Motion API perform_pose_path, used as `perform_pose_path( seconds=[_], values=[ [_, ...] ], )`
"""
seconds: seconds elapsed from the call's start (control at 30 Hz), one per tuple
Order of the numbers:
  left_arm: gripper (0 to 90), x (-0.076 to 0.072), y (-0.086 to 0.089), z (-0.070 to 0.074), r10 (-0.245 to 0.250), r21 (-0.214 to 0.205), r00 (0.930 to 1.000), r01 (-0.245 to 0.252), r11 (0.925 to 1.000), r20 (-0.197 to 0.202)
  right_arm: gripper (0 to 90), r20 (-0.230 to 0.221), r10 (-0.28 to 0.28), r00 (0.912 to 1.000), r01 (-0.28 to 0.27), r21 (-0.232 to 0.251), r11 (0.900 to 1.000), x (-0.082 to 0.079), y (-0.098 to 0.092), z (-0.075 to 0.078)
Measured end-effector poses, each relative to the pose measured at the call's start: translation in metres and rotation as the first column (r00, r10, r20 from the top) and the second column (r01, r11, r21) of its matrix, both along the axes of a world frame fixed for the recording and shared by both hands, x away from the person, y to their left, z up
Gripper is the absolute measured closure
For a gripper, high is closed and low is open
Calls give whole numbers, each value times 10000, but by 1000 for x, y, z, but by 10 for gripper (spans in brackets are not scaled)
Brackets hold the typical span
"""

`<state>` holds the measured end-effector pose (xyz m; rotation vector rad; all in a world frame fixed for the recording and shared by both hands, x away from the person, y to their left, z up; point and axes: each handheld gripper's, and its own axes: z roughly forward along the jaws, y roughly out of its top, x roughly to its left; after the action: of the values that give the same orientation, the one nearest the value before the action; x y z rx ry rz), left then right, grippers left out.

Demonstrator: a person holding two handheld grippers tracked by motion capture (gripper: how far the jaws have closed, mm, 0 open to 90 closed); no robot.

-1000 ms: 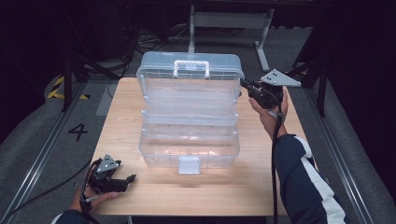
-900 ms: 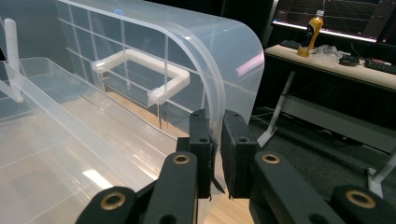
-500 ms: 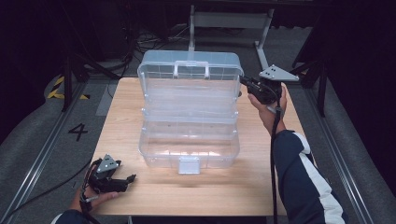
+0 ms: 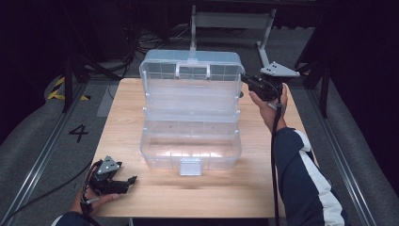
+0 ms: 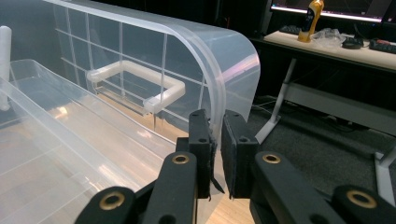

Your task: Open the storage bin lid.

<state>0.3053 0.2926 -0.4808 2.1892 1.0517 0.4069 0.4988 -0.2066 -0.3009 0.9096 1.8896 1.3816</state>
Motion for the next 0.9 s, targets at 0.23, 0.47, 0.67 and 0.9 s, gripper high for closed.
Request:
perform_pose_path(
  seconds=[0.23, 0.47, 0.67, 0.9],
  values=[
    [181, 0, 0, 0, -47, -1, 10000, 47, 10000, 1, 832, -132, -127, 9998, 127, -17, 9999, 7, 2, 0],
    [181, 0, 0, 0, -56, 3, 10000, 56, 10000, 2, 829, -297, -91, 9995, 94, 118, 9999, 17, 1, -1],
    [180, 1, 1, 0, -104, -6, 9999, 104, 9999, 8, 826, -424, -68, 9991, 78, 234, 9997, 25, 1, -3],
    [177, 1, 0, 0, -104, -45, 9999, 104, 9999, -36, 821, -546, -103, 9985, 115, 222, 9997, 34, 2, -4]
  ],
)
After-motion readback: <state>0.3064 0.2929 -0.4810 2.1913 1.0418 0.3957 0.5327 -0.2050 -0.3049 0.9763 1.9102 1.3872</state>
